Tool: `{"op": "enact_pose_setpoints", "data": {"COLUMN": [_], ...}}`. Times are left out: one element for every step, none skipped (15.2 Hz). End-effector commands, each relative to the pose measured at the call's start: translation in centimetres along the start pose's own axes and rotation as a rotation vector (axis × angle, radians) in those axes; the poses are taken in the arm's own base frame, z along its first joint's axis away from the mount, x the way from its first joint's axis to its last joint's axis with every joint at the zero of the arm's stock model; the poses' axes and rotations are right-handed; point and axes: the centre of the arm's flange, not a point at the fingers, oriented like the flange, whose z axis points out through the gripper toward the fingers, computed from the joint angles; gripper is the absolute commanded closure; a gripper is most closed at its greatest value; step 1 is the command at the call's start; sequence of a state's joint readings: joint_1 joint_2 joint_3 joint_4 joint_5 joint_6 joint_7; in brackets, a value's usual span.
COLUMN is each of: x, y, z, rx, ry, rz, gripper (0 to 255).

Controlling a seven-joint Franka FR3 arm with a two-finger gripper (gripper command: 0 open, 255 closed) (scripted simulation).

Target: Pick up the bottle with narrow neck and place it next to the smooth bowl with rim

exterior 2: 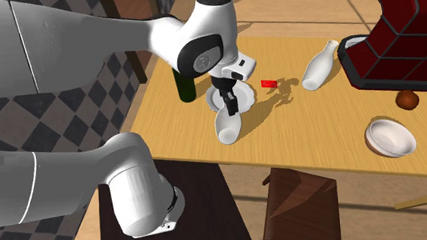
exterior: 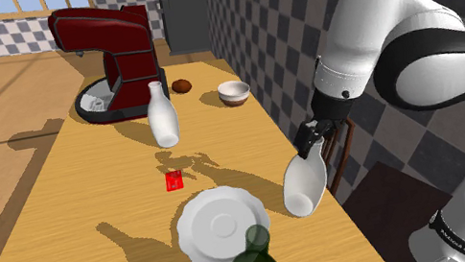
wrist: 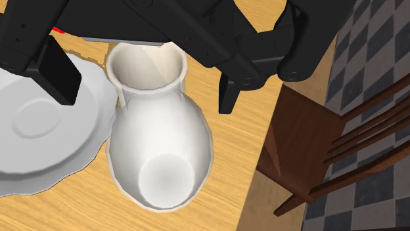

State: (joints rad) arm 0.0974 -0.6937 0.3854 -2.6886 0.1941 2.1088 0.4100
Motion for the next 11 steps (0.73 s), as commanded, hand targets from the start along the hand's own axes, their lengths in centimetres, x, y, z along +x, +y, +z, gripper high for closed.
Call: {"op": "enact_pose_setpoints", "data": {"x": [-0.07,-0.07,-0.07,-0.07,-0.07,-0.07,-0.07,-0.07,-0.07,-0.07,-0.07], "y": [0.03,0.03,0.03,0.03,0.03,0.03,0.03,0.03,0.03,0.03,0.03], "z": [0.31,0.31,0.31,0.31,0.31,0.31,0.30,0.30,0.30,0.30,0.31], "rx": [0.000,0.000,0.000,0.000,0.000,0.000,0.000,0.000,0.000,0.000,0.000], "ry": [0.001,0.001,0.001,0.001,0.001,0.001,0.001,0.001,0.001,0.001,0.001], "rz": [0.000,0.000,0.000,0.000,0.000,0.000,0.000,0.000,0.000,0.000,0.000], "gripper": [0,0,0,0,0,0,0,255,255,255,255]}}
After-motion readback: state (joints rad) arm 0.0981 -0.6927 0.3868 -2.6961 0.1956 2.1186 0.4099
